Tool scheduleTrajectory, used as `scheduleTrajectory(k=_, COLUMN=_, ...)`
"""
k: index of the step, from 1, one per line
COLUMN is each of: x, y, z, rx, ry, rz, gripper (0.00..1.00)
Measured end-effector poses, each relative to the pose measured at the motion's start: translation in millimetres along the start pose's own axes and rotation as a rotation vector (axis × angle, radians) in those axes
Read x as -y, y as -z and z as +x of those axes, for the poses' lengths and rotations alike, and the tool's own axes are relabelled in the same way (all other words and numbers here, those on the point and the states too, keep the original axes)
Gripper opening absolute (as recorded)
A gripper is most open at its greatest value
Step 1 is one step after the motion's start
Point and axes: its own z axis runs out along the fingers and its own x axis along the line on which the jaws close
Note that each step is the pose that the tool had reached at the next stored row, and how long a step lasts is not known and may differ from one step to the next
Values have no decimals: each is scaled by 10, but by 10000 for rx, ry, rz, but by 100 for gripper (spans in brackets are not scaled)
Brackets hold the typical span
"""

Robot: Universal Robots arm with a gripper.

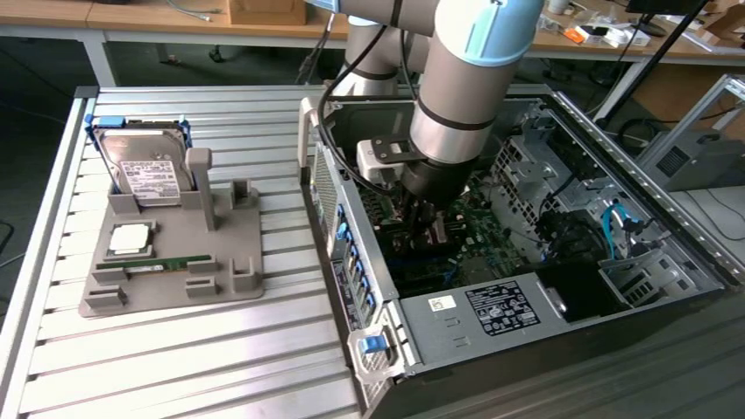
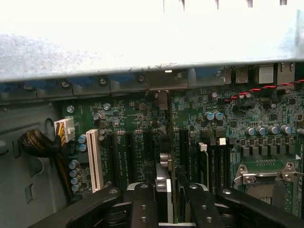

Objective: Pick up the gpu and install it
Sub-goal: 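Insert the gpu into the slot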

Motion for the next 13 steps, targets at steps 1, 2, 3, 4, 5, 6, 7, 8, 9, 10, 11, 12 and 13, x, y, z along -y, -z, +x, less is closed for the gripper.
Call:
scheduleTrajectory(k=1, x=0, y=-4, z=0, rx=-3, ry=0, rz=-1, gripper=27)
scheduleTrajectory(k=2, x=0, y=-4, z=0, rx=-4, ry=0, rz=-2, gripper=27)
scheduleTrajectory(k=3, x=0, y=-4, z=0, rx=-4, ry=0, rz=-2, gripper=27)
scheduleTrajectory(k=4, x=0, y=-4, z=0, rx=-3, ry=0, rz=-2, gripper=27)
scheduleTrajectory(k=5, x=0, y=-5, z=0, rx=-1, ry=0, rz=0, gripper=27)
scheduleTrajectory(k=6, x=0, y=-1, z=0, rx=4, ry=0, rz=2, gripper=27)
scheduleTrajectory(k=7, x=1, y=7, z=-1, rx=13, ry=-1, rz=6, gripper=27)
scheduleTrajectory(k=8, x=1, y=22, z=0, rx=6, ry=0, rz=2, gripper=27)
scheduleTrajectory(k=9, x=2, y=26, z=1, rx=1, ry=0, rz=0, gripper=27)
scheduleTrajectory(k=10, x=1, y=27, z=1, rx=1, ry=1, rz=0, gripper=27)
scheduleTrajectory(k=11, x=2, y=27, z=1, rx=3, ry=1, rz=0, gripper=27)
scheduleTrajectory(k=12, x=1, y=27, z=1, rx=5, ry=0, rz=-1, gripper=27)
scheduleTrajectory(k=13, x=1, y=27, z=1, rx=7, ry=14, rz=0, gripper=27)
